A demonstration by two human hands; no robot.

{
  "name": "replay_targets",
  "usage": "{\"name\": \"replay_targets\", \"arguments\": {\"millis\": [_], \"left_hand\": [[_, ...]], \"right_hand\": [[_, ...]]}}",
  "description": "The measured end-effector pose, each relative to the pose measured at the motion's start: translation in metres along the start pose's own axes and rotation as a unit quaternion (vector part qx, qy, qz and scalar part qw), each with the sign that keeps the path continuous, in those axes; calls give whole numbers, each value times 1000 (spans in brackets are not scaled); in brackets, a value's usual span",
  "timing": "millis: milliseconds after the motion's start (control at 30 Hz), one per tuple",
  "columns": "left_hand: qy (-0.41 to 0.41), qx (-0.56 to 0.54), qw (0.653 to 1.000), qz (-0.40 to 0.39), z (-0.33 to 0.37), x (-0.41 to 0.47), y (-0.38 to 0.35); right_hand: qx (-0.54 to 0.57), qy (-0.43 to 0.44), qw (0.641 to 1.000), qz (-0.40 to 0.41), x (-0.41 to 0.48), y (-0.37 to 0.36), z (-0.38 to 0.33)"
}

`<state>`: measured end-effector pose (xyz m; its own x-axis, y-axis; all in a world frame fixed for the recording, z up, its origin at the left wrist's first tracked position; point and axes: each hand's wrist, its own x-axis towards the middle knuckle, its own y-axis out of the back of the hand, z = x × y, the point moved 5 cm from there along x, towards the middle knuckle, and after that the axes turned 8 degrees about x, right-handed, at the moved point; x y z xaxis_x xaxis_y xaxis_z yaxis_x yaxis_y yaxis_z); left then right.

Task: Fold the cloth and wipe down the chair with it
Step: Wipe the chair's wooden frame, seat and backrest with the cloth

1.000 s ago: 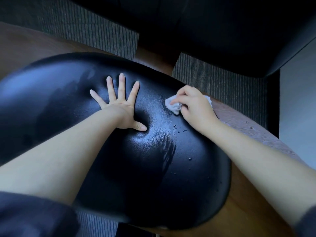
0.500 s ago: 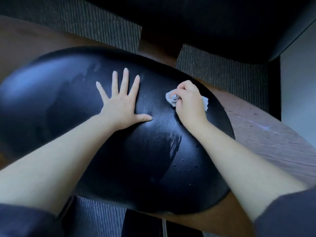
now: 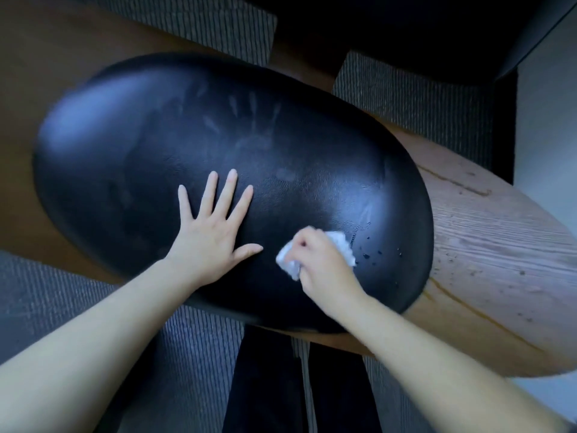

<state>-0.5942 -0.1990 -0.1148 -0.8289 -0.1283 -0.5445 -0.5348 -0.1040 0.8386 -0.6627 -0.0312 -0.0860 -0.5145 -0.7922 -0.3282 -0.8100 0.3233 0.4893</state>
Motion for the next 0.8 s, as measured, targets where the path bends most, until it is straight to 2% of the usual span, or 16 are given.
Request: {"name": "replay_targets", "arguments": {"millis": [33,100,167,200,233,267,333,367,433,500,567,600,633,733,800], "left_hand": [[-2,1,1000,-3,-1,-6,-1],[-3,1,1000,-7,-1,-17,-1],[-2,7,1000,-14,0,-31,-3],[1,14,1000,-20,1,-38,-6],[5,18,999,-29,3,-44,-9],[9,19,999,-39,6,-49,-13],[14,20,998,-53,12,-58,-20],[14,23,998,-54,14,-61,-21],[6,37,998,-54,19,-69,-23],[0,55,997,-49,23,-75,-26],[12,66,997,-31,27,-79,-26],[24,65,997,-26,29,-80,-27],[40,59,997,-24,28,-81,-28],[126,21,992,-10,26,-95,-31],[180,-3,984,-2,27,-107,-39]], "right_hand": [[-13,25,999,-41,-14,-4,-6],[-56,0,997,-51,-4,11,-1],[-43,-135,989,27,24,32,24],[-1,-196,974,118,32,44,31],[28,-207,963,173,33,42,31],[40,-178,970,159,27,30,25],[-23,-50,998,-11,-2,-15,-3],[-51,8,997,-54,-24,-24,-10],[-81,68,991,-83,-34,-10,-8],[-134,35,987,-83,-8,12,10],[-110,-24,993,-20,11,21,27],[-84,-19,996,5,9,16,24],[-62,21,998,0,-2,2,16],[-73,203,967,-137,-57,-26,-1],[-114,229,946,-199,-65,-12,-2]]}}
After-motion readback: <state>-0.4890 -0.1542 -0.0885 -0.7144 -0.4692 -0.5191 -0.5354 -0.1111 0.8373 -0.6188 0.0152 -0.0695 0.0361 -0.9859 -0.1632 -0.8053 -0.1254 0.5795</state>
